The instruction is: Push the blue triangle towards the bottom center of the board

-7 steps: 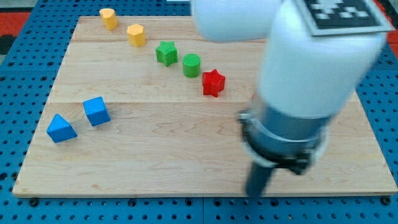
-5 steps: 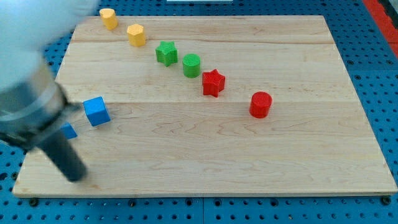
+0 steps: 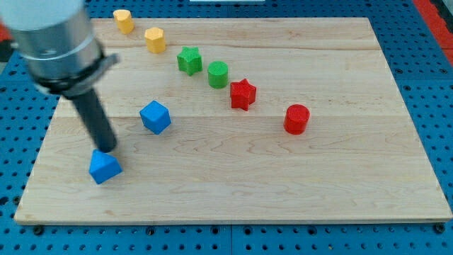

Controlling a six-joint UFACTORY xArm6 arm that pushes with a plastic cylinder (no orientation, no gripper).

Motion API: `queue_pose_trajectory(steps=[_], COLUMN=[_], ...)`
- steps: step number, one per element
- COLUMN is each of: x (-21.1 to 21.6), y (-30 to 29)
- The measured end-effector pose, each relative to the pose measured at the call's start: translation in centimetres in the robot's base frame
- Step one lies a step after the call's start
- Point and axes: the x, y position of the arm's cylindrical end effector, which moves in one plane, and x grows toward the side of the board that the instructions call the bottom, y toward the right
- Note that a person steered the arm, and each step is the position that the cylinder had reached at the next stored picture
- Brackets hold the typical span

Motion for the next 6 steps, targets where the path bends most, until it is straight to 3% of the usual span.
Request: queue_pose_trajectory(steps=[1, 2, 3, 4, 5, 6], x=[1.6, 4.3, 1.7, 1.7, 1.4, 2.4], y=[-2.2, 1.2, 10.9, 19.4, 10.3, 9.3])
